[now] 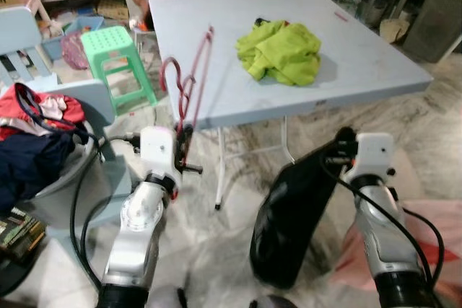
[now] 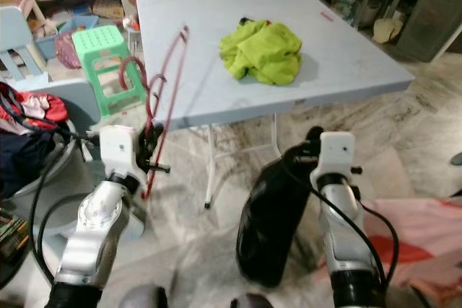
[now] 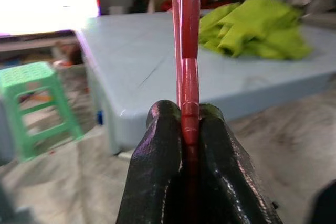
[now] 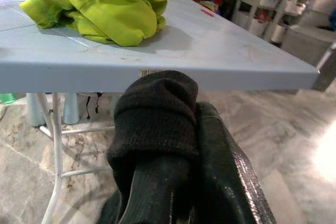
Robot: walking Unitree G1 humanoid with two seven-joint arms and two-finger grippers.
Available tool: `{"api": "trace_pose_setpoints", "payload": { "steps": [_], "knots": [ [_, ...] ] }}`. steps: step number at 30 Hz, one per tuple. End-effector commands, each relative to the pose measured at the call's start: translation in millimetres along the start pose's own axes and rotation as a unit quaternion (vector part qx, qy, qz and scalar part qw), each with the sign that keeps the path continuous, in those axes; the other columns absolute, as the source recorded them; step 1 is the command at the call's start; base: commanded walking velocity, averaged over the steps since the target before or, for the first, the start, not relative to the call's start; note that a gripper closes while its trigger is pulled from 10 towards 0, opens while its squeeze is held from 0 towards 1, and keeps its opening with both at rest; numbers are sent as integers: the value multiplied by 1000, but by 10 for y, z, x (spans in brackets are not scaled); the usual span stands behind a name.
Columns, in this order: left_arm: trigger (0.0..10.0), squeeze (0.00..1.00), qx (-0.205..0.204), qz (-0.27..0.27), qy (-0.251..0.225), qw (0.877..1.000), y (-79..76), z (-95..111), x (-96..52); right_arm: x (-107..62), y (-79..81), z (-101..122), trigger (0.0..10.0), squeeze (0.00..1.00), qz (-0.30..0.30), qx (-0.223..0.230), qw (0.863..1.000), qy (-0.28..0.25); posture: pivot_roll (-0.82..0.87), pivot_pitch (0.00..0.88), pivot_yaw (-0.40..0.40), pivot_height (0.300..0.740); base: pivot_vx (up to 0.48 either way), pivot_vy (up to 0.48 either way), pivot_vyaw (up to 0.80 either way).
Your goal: Hang hanger
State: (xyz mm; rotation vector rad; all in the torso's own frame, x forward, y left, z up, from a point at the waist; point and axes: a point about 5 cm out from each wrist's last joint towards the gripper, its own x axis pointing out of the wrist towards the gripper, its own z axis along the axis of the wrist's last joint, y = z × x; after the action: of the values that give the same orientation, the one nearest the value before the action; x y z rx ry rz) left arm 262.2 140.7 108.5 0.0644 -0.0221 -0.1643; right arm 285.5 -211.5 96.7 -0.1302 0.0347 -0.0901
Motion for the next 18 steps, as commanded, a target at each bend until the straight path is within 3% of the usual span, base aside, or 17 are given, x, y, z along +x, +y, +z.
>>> {"api": "trace_pose_setpoints", "payload": {
  "steps": [1, 5, 9, 12, 18],
  "knots": [
    [10000, 0, 29, 50, 8, 998, 169, -29, -116, -1, 30, 34, 10000, 0, 6, -1, 1000, -17, 52, 0, -44, 740, 0, -382, 0],
    [10000, 0, 56, 96, 26, 994, 302, -85, -236, -18, 18, 36, 10000, 0, 3, 1, 1000, -21, 68, 0, -35, 740, 0, 0, 0],
    [10000, 0, 91, 152, 51, 983, 506, -155, -449, -48, -40, 55, 10000, 0, 5, -11, 1000, -29, 77, 0, -29, 740, 0, 0, 0],
    [10000, 0, 107, 130, 62, 984, 539, -200, -531, -101, -119, 43, 10000, 0, 0, -16, 1000, -24, 58, 0, -30, 740, 0, 0, 0],
    [10000, 0, 105, 95, 67, 988, 502, -225, -498, -156, -139, -1, 10000, 0, 0, -18, 1000, -16, 42, 3, -25, 740, 0, 0, 0]
  ]
}}
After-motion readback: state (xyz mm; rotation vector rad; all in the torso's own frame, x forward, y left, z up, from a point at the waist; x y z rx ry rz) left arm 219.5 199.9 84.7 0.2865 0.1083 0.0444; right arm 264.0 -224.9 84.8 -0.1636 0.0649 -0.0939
